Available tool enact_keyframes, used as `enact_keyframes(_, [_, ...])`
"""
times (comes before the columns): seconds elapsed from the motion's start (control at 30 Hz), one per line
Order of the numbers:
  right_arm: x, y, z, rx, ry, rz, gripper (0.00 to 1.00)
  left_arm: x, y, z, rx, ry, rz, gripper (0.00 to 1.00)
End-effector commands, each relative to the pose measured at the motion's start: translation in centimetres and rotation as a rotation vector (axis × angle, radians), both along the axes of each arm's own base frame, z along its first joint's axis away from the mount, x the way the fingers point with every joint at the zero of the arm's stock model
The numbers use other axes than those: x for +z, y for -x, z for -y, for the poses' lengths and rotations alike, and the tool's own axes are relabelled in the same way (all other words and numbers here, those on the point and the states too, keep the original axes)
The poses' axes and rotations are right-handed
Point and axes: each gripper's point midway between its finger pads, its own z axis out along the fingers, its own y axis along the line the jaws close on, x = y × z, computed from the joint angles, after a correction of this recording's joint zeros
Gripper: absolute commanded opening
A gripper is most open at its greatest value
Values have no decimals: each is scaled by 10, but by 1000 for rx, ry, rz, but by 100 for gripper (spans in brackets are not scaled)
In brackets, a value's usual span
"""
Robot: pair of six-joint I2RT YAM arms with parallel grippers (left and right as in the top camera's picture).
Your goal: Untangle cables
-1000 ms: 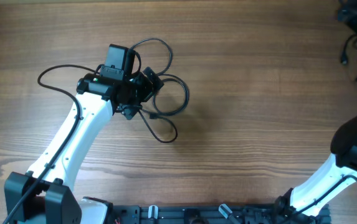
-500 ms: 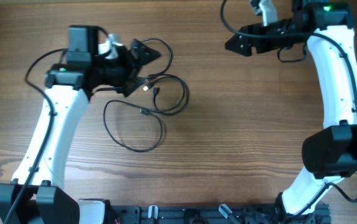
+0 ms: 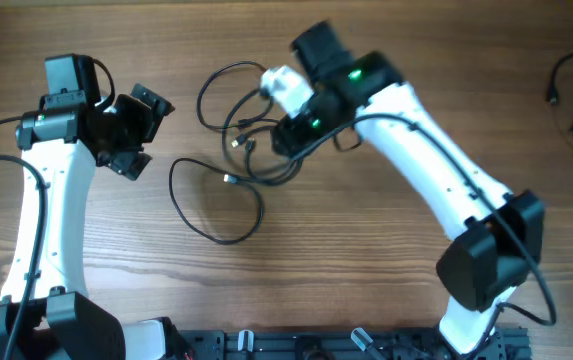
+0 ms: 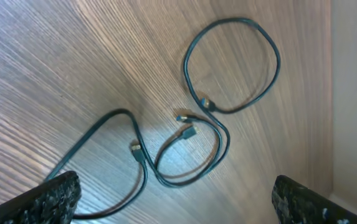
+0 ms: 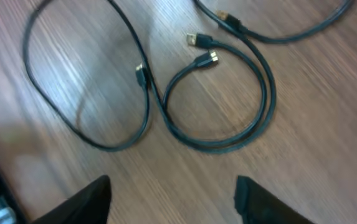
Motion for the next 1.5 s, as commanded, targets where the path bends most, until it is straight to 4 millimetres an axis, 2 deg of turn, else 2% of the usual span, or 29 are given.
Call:
enact_keyframes(0.0, [-27, 9, -11, 90, 125, 108, 62, 11, -8, -19, 30, -62, 57, 100])
enact_keyframes(0.1, [-52, 28, -47, 264, 106, 207, 66, 11, -7, -43, 94, -96, 57, 100])
enact_keyframes(0.2, [-65, 34, -73, 344, 60, 298, 65, 11, -7, -45, 99, -96, 56, 100])
enact_keyframes(0.33, [-63, 26, -90, 351, -6, 347, 59, 11, -7, -45, 99, -95, 56, 100])
enact_keyframes(0.4, [-79, 30, -100, 377, -43, 308, 57, 11, -7, -45, 99, -96, 56, 100])
enact_keyframes(0.5, [-104, 29, -101, 406, -15, 288, 56, 11, -7, -45, 99, -95, 56, 100])
enact_keyframes(0.63, [-126, 28, -104, 434, -6, 280, 56, 11, -7, -45, 99, -96, 56, 100])
enact_keyframes(0.67, [-138, 27, -104, 435, 3, 270, 55, 11, -7, -45, 99, -96, 56, 100])
enact_keyframes(0.73, [-154, 18, -99, 412, 59, 292, 55, 11, -7, -45, 99, -96, 56, 100])
enact_keyframes(0.9, [-162, 11, -98, 395, 73, 309, 56, 11, -7, -45, 99, -96, 56, 100])
enact_keyframes(1.0, [-181, 12, -93, 395, 99, 280, 56, 11, -7, -45, 99, -95, 56, 100])
enact_keyframes(1.03, [-185, 13, -90, 394, 109, 267, 53, 11, -7, -45, 99, -96, 56, 100])
enact_keyframes(1.13, [-190, 20, -83, 364, 130, 216, 33, 11, -7, -45, 99, -96, 56, 100])
enact_keyframes(1.17, [-189, 20, -80, 311, 137, 195, 17, 11, -7, -45, 99, -96, 56, 100])
enact_keyframes(1.2, [-184, 19, -79, 269, 133, 184, 11, 11, -7, -45, 99, -96, 56, 100])
enact_keyframes(1.3, [-154, 17, -83, 149, 84, 163, 4, 11, -7, -45, 99, -96, 56, 100])
enact_keyframes(1.37, [-113, 13, -87, 47, 15, 176, 4, 11, -7, -45, 99, -96, 56, 100])
enact_keyframes(1.4, [-89, 11, -89, 16, -27, 198, 4, 11, -7, -45, 99, -96, 56, 100])
enact_keyframes(1.43, [-55, 10, -90, 4, -77, 240, 4, 11, -7, -45, 99, -96, 56, 100])
enact_keyframes(1.47, [-32, 10, -90, -7, -113, 269, 4, 11, -7, -45, 99, -95, 56, 100])
